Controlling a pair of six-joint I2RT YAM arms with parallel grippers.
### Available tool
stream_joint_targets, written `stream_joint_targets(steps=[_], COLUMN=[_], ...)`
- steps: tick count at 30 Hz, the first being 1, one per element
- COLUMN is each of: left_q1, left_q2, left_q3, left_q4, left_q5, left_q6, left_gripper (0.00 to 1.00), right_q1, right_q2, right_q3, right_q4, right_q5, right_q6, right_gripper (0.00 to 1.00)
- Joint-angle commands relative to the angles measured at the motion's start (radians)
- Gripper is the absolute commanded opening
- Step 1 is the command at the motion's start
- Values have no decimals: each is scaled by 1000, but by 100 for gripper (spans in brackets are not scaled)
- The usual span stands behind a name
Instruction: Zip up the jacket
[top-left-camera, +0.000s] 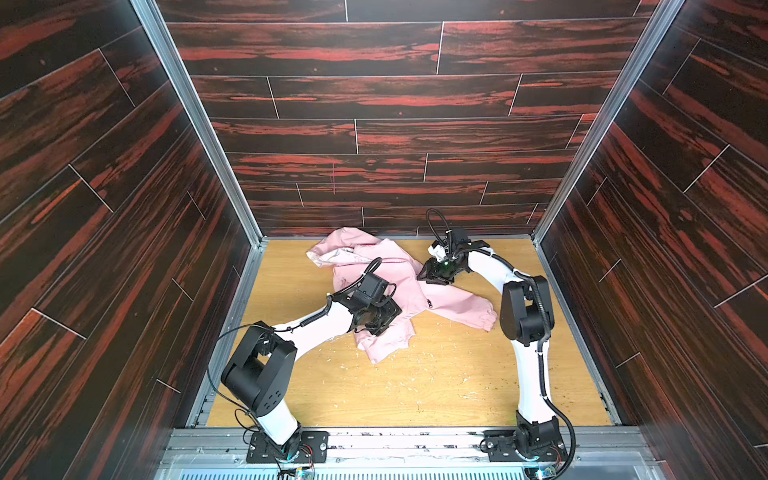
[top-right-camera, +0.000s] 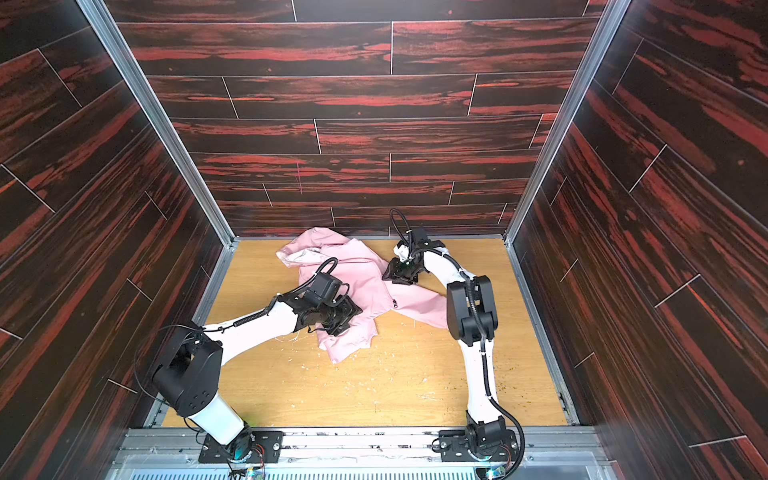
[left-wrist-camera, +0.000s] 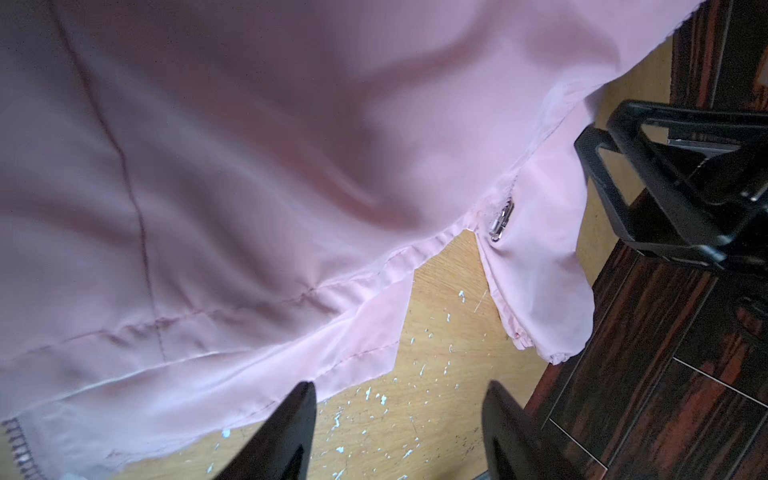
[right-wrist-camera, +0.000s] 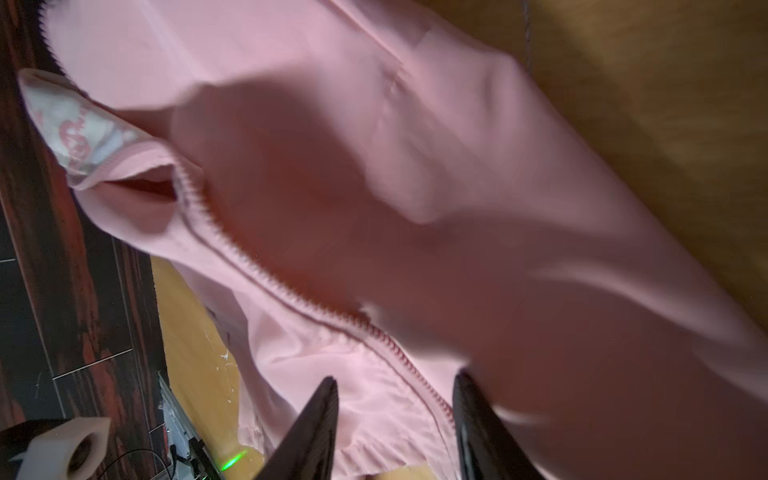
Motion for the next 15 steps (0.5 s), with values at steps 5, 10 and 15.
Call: stream_joint_targets(steps=[5,10,15], left_q1=[11,14,17], left_q2=[-54,-67,-81], left_q3=[20,17,4], left_q4=[-65,-89,-99], left_q5=[-6,-7,-6], left_q6=[21,28,30], left_gripper=[67,67,67], right_q1=[11,19,25], right_q2=[100,122,142], right_q3=[31,32,31], right_q4=[-10,3,18], right_q5=[-42,-79,-121], right_q6=[-30,-38,-31], right_gripper=[49,49,49])
